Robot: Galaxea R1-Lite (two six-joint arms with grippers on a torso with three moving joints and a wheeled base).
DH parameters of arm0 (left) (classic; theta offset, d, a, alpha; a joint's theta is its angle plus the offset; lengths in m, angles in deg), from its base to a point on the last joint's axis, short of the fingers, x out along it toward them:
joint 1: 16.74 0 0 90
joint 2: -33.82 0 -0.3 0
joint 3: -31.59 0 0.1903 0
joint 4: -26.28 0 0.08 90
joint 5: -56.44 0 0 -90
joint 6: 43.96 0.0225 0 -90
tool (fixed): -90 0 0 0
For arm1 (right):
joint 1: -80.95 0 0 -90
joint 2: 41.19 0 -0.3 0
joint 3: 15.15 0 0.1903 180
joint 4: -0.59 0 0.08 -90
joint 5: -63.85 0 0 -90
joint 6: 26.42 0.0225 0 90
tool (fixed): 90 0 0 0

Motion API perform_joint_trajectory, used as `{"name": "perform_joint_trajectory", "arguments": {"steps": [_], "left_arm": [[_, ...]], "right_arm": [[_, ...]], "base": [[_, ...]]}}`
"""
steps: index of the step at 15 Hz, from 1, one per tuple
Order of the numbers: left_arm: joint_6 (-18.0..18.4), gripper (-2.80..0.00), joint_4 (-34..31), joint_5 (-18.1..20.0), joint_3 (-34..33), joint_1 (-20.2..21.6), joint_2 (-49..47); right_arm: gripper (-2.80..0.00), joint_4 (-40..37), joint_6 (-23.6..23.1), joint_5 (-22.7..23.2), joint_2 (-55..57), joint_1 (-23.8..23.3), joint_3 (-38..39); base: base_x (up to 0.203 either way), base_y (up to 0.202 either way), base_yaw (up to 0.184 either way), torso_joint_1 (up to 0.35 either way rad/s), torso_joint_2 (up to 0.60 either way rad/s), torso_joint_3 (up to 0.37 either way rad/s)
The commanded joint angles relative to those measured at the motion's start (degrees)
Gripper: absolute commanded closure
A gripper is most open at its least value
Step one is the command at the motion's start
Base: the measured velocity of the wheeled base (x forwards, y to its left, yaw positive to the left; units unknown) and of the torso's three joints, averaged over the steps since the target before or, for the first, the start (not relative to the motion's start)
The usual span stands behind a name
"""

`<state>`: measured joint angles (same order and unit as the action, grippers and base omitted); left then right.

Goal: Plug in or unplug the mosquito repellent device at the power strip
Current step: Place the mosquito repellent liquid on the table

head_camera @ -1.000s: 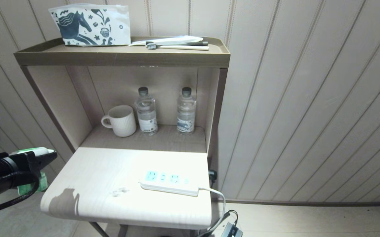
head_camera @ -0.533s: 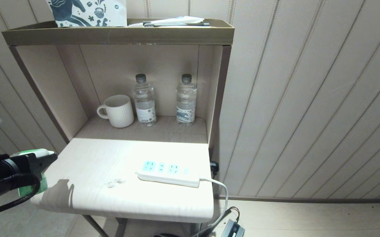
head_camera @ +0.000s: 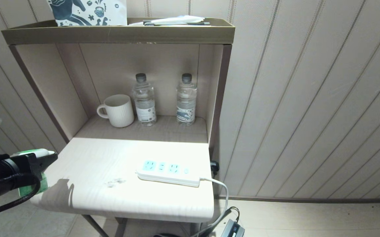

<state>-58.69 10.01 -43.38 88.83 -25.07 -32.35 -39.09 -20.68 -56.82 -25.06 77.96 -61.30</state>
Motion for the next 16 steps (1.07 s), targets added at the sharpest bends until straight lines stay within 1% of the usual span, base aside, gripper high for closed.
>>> {"name": "perform_joint_trajectory", "arguments": {"steps": [1,2,3,4,6,9,10,13,16], "left_arm": [[-0.12,0.0,0.29,-0.12,0.14,-0.01,-0.19],[-0.12,0.0,0.03,-0.12,0.22,-0.01,0.08],[-0.07,0.0,-0.05,-0.18,0.15,-0.01,0.57],[-0.03,0.0,-0.06,-0.21,0.14,-0.01,0.6],[-0.05,0.0,0.3,-0.21,0.29,-0.01,0.03],[-0.03,0.0,0.47,-0.03,0.49,-0.01,-1.15],[-0.03,0.0,0.47,-0.12,0.49,-0.01,-1.15],[0.02,0.0,0.64,0.1,0.22,-0.01,-1.2],[-0.27,0.0,2.65,0.15,-0.42,-0.01,-2.67]], "right_arm": [[0.0,3.31,-0.28,9.45,0.27,-1.67,5.54],[0.0,8.71,-0.99,14.24,0.16,-1.6,9.05],[0.0,13.64,-2.54,18.0,-0.25,-1.09,12.77],[0.0,16.69,-4.29,20.58,-1.04,-0.05,15.41],[0.0,15.38,-5.31,21.46,-6.6,1.44,18.02],[0.0,7.27,-6.25,24.91,-15.21,2.36,17.5],[0.0,5.95,-4.58,25.23,-15.83,2.42,17.27],[0.0,5.57,2.04,22.88,-15.68,2.5,17.23],[0.0,5.65,2.37,22.48,-15.76,2.49,17.25]], "base": [[0.0,0.0,0.0,0.0,0.0,0.0],[0.0,0.0,0.0,0.0,0.0,0.0],[0.0,0.0,0.0,0.0,0.0,0.0],[0.0,0.0,0.0,0.0,0.0,0.0],[0.0,0.0,0.0,0.0,0.0,0.0],[0.0,0.0,0.0,0.0,0.0,0.0],[0.0,0.0,0.0,0.0,0.0,0.0],[0.0,0.0,0.0,0.0,0.0,0.0],[0.0,0.0,0.0,0.0,0.0,0.0]]}}
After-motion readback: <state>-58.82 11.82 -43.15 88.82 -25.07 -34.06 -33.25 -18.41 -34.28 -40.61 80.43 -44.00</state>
